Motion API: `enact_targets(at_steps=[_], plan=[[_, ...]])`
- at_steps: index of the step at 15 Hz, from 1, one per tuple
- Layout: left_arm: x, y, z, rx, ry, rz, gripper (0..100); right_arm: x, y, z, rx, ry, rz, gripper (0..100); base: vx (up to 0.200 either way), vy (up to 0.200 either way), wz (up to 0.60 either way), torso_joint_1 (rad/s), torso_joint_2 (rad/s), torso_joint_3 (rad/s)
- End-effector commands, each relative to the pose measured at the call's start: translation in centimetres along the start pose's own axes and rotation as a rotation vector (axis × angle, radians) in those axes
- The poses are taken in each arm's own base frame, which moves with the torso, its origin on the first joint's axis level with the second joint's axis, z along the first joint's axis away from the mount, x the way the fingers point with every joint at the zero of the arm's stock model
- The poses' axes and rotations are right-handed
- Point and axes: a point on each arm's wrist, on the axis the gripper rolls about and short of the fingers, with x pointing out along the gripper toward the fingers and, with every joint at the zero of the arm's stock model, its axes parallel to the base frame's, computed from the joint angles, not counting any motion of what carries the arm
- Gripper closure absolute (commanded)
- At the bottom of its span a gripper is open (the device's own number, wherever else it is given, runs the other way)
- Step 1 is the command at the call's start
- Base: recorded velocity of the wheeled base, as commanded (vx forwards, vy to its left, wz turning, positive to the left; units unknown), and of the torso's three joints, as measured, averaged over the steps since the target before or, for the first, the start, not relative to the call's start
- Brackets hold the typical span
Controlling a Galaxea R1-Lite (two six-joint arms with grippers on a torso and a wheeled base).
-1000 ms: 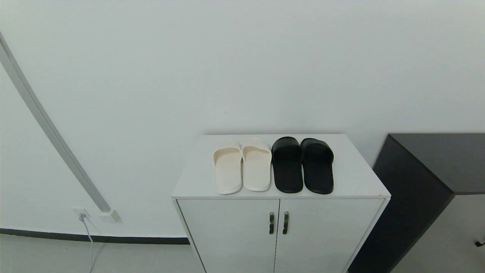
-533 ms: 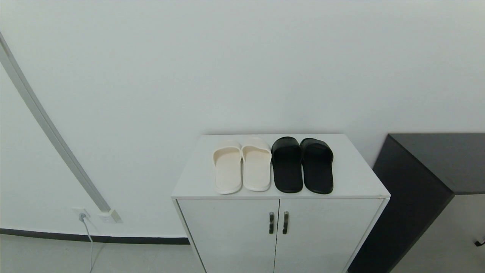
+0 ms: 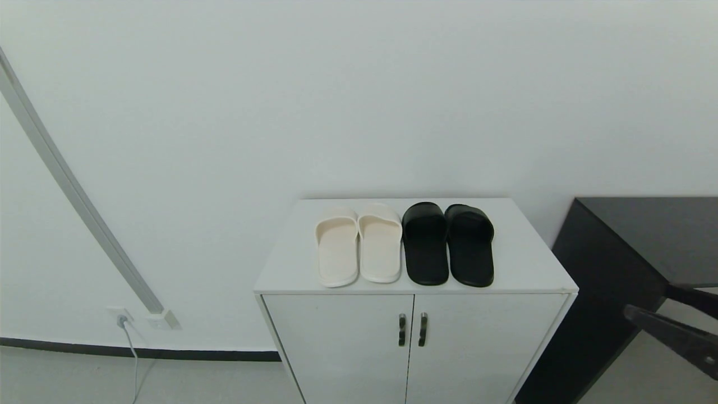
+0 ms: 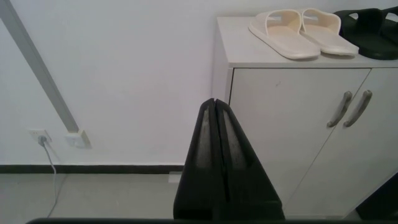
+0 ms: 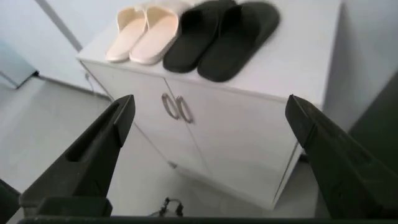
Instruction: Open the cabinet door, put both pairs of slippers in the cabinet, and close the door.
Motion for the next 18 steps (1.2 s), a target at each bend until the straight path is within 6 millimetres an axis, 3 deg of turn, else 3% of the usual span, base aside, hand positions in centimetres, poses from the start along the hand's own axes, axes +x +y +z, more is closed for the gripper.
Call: enact_targets(at_steps=[1,4,5,7,12,14,15,16,18], plan=[[0.0,0.0,0.0,0.001,0.001,0.000,100,3.9,0.8,-0.4,0.024,0.124,0.006,0,0.000,0.000,0.00,0.000,0.00,0.000],[0.0,0.0,0.0,0.001,0.001,0.000,100,5.5,2.5,0.4,0.060,0.126,-0.041,0,0.000,0.000,0.00,0.000,0.00,0.000],[0.0,0.0,0.0,0.006,0.001,0.000,100,7.4,3.6,1.1,0.045,0.117,-0.080,0,0.000,0.000,0.00,0.000,0.00,0.000],[0.0,0.0,0.0,0.006,0.001,0.000,100,9.4,4.8,1.9,0.036,0.112,-0.093,0,0.000,0.000,0.00,0.000,0.00,0.000],[0.0,0.0,0.0,0.012,0.001,-0.001,100,18.3,7.1,1.5,0.036,0.061,-0.289,0,0.000,0.000,0.00,0.000,0.00,0.000],[0.0,0.0,0.0,0.012,0.001,-0.001,100,20.8,8.1,1.3,0.033,0.025,-0.331,0,0.000,0.000,0.00,0.000,0.00,0.000],[0.0,0.0,0.0,0.012,0.001,-0.001,100,20.8,8.1,1.3,0.033,0.025,-0.331,0,0.000,0.000,0.00,0.000,0.00,0.000],[0.0,0.0,0.0,0.012,0.001,-0.001,100,23.3,8.8,1.3,0.029,-0.001,-0.381,0,0.000,0.000,0.00,0.000,0.00,0.000],[0.0,0.0,0.0,0.012,0.001,-0.003,100,26.0,8.7,0.8,0.031,-0.003,-0.407,0,0.000,0.000,0.00,0.000,0.00,0.000]])
